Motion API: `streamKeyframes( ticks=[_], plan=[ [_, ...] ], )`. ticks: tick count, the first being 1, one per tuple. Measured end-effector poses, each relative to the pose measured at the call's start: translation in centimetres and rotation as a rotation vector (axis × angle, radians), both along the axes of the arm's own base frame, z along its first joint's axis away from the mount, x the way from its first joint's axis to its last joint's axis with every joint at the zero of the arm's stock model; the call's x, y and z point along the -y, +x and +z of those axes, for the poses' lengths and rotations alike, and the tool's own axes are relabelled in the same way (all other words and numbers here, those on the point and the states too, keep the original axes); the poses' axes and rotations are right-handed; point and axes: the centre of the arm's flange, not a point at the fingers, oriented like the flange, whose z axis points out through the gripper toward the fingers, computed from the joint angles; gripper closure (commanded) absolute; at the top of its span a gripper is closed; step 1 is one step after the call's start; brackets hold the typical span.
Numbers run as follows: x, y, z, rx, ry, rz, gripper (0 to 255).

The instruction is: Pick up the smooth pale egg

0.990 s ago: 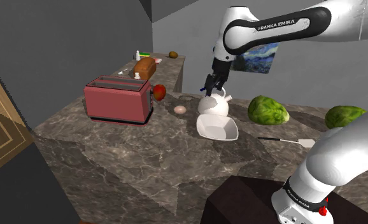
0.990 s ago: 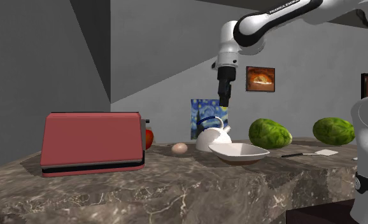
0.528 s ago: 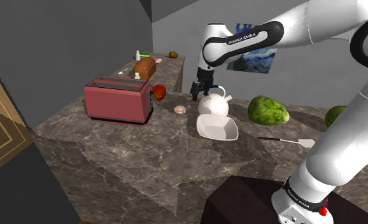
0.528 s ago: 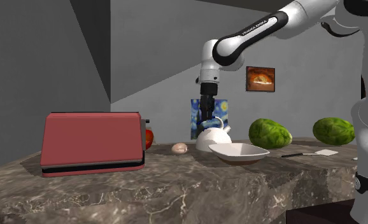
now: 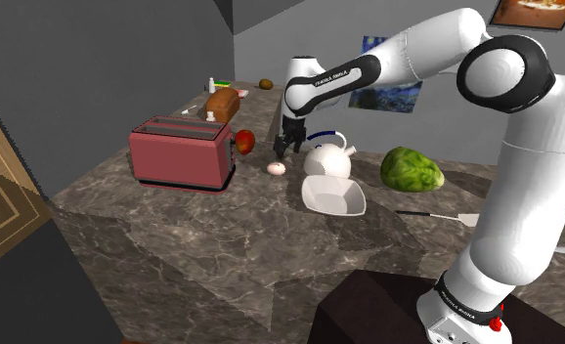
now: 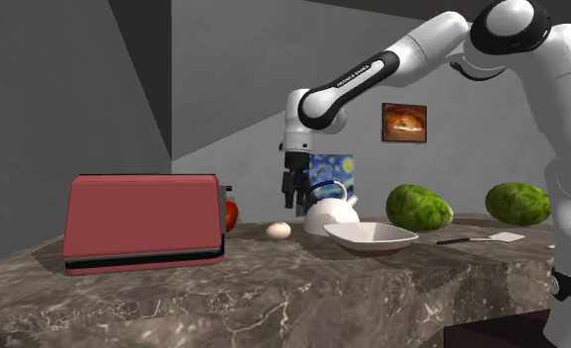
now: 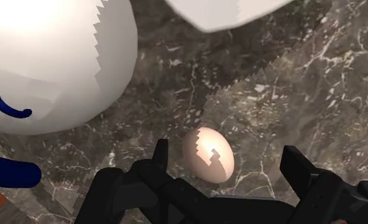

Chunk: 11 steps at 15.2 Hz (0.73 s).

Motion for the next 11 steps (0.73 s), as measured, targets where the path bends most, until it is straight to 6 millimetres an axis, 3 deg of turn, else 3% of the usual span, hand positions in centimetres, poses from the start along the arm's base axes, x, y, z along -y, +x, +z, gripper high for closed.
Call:
streamKeyframes(
  ticks=[3, 11],
  plan=[
    [-0.5, 3.2, -2.4, -0.005, 0.000, 0.004, 0],
    [-0.4, 4.3, -6.9, -0.008, 0.000, 0.005, 0]
  ],
)
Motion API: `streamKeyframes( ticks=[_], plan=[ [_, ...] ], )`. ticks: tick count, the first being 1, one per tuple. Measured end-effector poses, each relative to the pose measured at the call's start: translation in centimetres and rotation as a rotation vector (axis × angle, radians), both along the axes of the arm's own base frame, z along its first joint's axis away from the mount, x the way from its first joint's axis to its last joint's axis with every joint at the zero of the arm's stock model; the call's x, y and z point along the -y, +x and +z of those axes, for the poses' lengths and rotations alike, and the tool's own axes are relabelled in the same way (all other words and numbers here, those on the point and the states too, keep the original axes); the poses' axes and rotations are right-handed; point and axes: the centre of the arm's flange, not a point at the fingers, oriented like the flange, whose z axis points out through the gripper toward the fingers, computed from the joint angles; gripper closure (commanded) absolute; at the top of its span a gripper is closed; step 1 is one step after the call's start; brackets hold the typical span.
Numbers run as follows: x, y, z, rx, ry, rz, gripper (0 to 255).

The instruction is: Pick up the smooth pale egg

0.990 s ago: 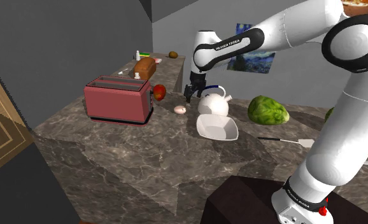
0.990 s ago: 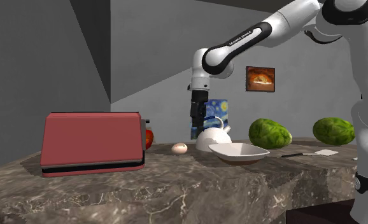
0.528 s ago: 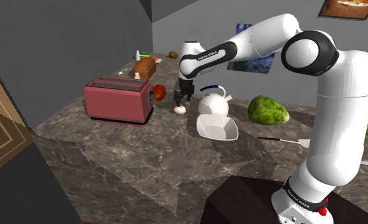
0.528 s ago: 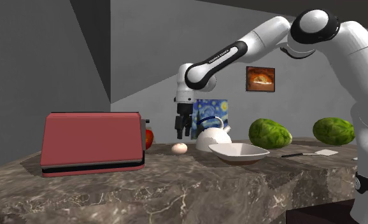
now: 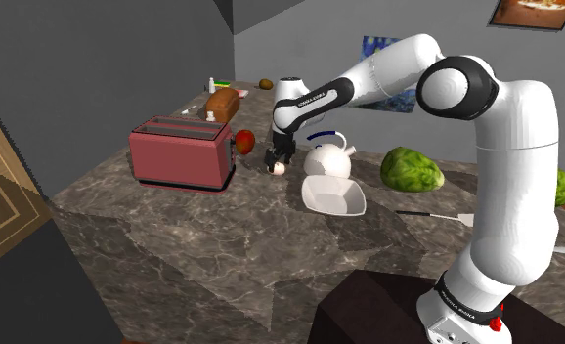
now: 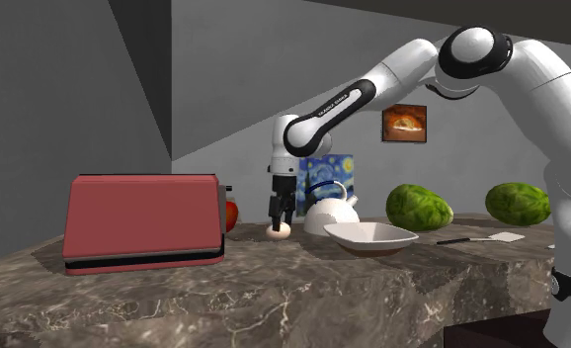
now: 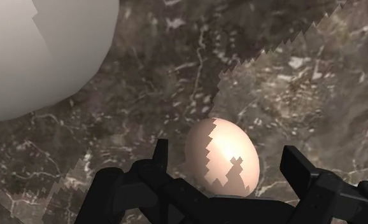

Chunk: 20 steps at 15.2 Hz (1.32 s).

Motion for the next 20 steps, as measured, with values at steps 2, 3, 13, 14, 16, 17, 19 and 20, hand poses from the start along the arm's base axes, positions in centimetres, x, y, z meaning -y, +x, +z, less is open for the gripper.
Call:
streamKeyframes(
  ticks=[2, 3, 13, 14, 16, 17, 19, 20],
  plan=[
    [0.0, -0.1, -0.3, 0.000, 0.000, 0.000, 255],
    [0.0, -0.1, -0.3, 0.002, 0.000, 0.000, 255],
    [0.0, 0.0, -0.1, 0.002, 0.000, 0.000, 255],
    [0.1, -0.1, 0.3, 0.001, 0.000, 0.000, 255],
    [-0.1, 0.1, 1.2, 0.001, 0.000, 0.000, 255],
    [-0.1, 0.0, 1.7, 0.001, 0.000, 0.000, 255],
    [-0.1, -0.2, 2.8, 0.001, 0.000, 0.000, 255],
    [-0.1, -0.1, 3.3, 0.001, 0.000, 0.000, 255]
  ],
)
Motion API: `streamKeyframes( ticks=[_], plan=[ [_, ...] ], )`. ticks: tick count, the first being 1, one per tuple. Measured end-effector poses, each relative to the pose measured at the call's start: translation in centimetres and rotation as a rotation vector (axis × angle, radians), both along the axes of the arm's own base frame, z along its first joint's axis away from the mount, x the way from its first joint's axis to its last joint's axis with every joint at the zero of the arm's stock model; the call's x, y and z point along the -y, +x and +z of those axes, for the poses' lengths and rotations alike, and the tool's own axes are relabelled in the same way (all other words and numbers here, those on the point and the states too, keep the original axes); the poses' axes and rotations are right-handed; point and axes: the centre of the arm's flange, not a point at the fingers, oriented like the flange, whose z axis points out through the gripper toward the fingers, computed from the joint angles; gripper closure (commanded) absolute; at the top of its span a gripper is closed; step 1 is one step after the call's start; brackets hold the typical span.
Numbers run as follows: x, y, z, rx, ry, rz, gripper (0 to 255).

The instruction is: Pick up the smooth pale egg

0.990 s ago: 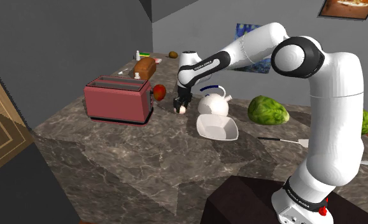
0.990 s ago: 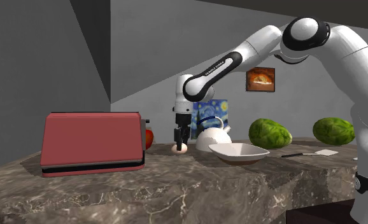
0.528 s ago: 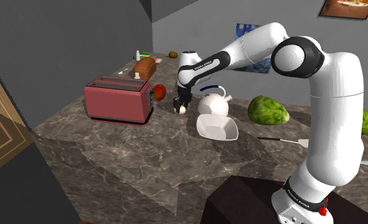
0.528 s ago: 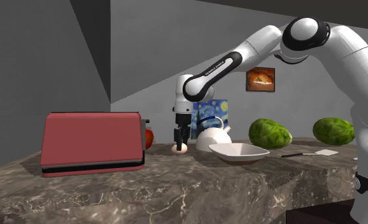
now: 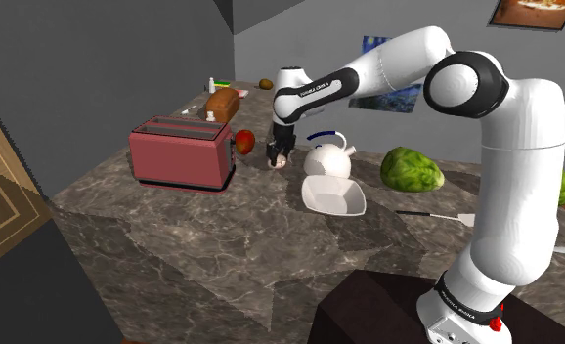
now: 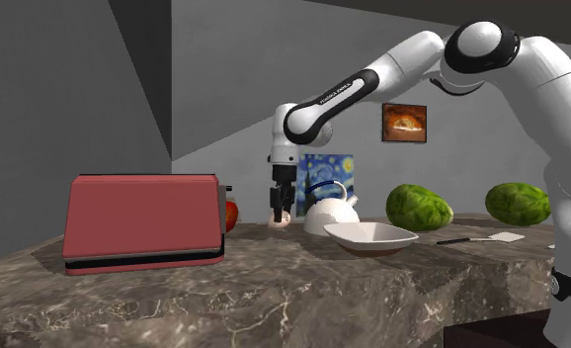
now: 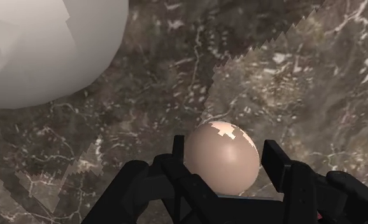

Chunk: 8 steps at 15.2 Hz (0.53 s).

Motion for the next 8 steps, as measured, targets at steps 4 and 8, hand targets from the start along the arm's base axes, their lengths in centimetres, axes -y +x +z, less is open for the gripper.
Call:
streamKeyframes(
  ticks=[4, 8],
  plan=[
    [0.2, 0.1, 2.2, 0.000, 0.000, 0.000, 255],
    [0.2, 0.1, 4.1, 0.000, 0.000, 0.000, 255]
  ],
)
